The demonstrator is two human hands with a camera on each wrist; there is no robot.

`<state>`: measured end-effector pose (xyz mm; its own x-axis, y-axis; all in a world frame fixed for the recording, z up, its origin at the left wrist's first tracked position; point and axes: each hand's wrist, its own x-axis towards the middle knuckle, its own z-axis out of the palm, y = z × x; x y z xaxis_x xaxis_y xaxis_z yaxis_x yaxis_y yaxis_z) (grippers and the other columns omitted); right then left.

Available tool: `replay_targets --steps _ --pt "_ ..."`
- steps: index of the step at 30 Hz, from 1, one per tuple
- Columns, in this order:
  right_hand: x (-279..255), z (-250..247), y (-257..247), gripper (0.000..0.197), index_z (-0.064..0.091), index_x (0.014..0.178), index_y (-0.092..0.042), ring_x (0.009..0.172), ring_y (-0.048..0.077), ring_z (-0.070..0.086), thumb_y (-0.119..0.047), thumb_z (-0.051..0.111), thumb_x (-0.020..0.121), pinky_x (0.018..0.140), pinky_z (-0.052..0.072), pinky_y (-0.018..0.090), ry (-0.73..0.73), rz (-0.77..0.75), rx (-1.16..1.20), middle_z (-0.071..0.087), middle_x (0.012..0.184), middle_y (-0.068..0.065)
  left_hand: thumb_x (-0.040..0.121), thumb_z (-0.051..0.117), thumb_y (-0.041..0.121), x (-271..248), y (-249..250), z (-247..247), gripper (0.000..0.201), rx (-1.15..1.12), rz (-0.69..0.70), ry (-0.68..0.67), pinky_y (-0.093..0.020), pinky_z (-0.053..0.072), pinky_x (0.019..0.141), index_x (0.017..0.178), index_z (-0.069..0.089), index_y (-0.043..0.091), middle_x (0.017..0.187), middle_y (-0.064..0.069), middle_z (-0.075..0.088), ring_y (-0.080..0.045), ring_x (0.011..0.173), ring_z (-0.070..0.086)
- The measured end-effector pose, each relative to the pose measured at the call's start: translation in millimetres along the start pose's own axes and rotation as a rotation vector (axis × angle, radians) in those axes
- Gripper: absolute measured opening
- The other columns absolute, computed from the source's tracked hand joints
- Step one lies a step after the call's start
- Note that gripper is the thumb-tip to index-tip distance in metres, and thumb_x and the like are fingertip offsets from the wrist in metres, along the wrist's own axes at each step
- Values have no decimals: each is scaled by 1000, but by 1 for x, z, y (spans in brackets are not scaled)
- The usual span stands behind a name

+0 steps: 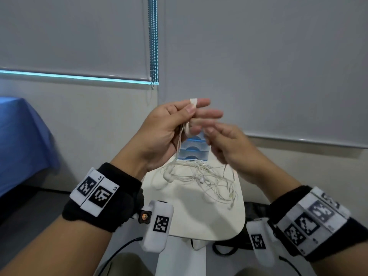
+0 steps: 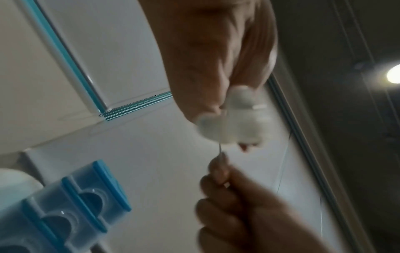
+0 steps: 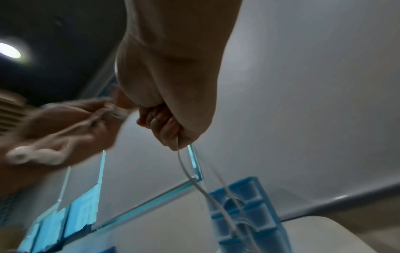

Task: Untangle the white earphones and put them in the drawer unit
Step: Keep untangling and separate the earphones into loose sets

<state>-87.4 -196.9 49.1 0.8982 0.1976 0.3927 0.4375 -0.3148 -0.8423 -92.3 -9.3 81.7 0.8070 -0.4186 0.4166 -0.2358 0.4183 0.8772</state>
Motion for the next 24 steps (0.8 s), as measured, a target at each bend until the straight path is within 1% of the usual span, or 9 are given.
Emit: replay_targets --steps 2,4,7,10,14,17,20,22,24 --pt "-10 4 -8 36 58 81 -11 50 11 26 -32 49 109 47 24 23 -147 2 -56 35 59 0 108 42 3 5 -7 -2 34 -37 -5 98 -20 59 87 141 48 -5 120 -18 74 -17 108 74" --pt "-17 0 -31 35 61 79 -10 49 7 32 -24 50 109 51 29 23 -331 -17 -209 39 54 -13 109 42 2 8 -16 -6 39 116 20 167 -23 57 95 148 42 -3 122 -15 74 -16 115 71" --pt "-18 -20 -65 30 64 84 1 48 -4 51 -9 49 108 54 37 11 -372 -68 -313 50 49 -23 109 46 8 6 -22 -12 31 499 17 120 -34 59 93 136 59 -1 99 -3 76 -13 92 74" --pt "-6 -43 -72 29 66 86 2 47 -1 44 -12 52 107 52 34 9 -204 -140 -356 50 51 -19 109 42 14 2 -16 -10 34 546 -41 -27 -29 37 54 106 71 -4 58 -5 54 -16 49 40" --pt "6 -45 -38 32 62 77 -16 61 7 34 -25 54 107 57 31 24 -71 -150 -442 43 65 -9 105 39 17 0 -5 -4 42 296 -28 -90 -30 13 52 103 76 -3 51 2 31 -16 50 15" --pt "-1 -24 -15 29 56 77 -22 69 10 46 -35 50 102 71 44 39 -83 -153 -557 51 68 -11 108 38 13 5 -5 -2 36 68 38 29 -16 37 49 122 66 -4 65 -1 64 -7 45 46" --pt "-14 2 -16 23 52 80 -27 71 17 48 -26 50 102 65 44 41 -225 -197 -807 49 69 -10 110 41 7 6 -19 1 29 61 39 146 -15 58 76 132 58 -1 105 -11 79 -13 95 77" --pt "-15 10 -29 23 56 85 -25 67 16 44 -26 45 105 61 39 38 -275 -270 -936 47 74 -11 110 43 7 6 -31 -2 30 264 12 176 -20 58 86 135 57 -1 110 3 79 -11 108 74" --pt "-11 8 -36 24 58 93 -21 67 17 48 -27 39 106 63 46 41 -266 -328 -990 58 85 -10 110 47 17 6 -37 -9 29 552 -53 148 -40 61 92 125 66 0 107 25 76 -13 107 74"
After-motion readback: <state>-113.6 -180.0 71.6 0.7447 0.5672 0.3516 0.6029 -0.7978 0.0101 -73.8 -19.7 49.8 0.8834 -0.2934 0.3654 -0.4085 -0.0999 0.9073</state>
